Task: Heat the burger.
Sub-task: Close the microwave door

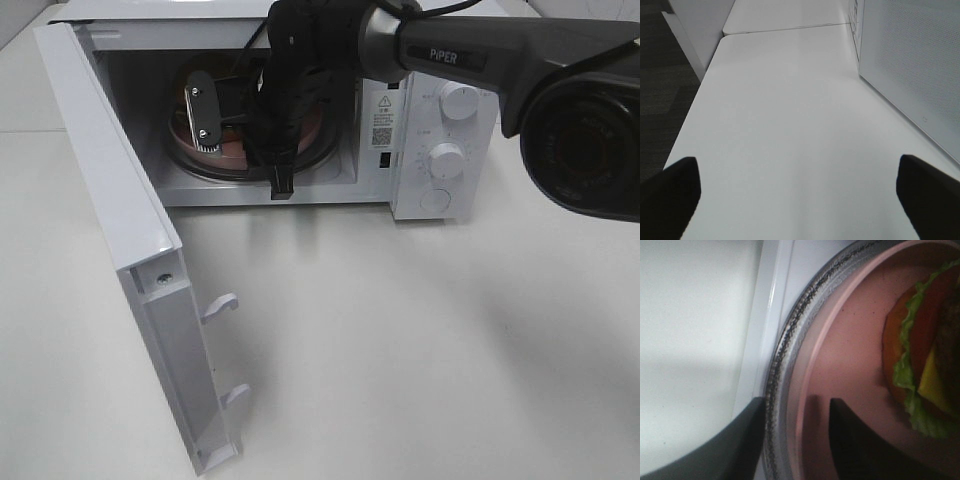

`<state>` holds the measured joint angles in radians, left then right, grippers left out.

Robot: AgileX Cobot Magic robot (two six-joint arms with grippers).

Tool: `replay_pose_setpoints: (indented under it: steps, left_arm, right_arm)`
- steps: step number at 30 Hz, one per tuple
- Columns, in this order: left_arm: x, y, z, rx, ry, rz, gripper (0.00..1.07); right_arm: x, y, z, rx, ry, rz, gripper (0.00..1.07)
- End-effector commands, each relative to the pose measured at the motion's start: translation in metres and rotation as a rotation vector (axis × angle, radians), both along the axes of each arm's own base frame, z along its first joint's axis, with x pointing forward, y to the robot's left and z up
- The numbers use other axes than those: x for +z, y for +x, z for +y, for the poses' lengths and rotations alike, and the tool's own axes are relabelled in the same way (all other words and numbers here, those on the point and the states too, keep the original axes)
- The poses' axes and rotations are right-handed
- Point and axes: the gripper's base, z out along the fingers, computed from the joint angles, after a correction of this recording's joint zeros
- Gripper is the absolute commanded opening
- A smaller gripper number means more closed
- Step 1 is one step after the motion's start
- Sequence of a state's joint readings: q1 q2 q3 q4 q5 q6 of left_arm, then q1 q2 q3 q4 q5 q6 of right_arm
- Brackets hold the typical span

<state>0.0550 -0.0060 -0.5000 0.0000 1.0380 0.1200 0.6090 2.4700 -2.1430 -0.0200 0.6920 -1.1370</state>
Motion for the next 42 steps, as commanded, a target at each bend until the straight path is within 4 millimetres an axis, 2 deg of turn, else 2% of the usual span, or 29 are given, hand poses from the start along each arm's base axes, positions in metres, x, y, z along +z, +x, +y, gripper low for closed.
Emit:
replay_pose_setpoints:
  steps: [1,6,11,33,42]
  left_arm:
    - [0.000,-0.003,0.000,-0.003,-0.001,-0.024,1.00]
    - [0.000,-0.003,0.000,-0.003,-0.001,-0.024,1.00]
    - [0.000,-0.003,0.000,-0.003,-0.001,-0.024,1.00]
    - [0.000,-0.003,0.000,-0.003,-0.001,-0.024,1.00]
    - [0.000,-0.003,0.000,-0.003,-0.001,-0.024,1.00]
  right_arm:
    - [0.010,-0.001,0.001,-0.011,0.026,0.004,0.60]
    - [0.012,-0.002,0.000,-0.018,0.024,0.014,0.68]
    - [0.017,-0.004,0.000,-0.024,0.033,0.026,0.69]
    - [0.017,-0.011,-0.004,-0.030,-0.006,0.104,0.69]
    - [0.027,-0.015,-0.007,-0.028,-0.021,0.118,0.68]
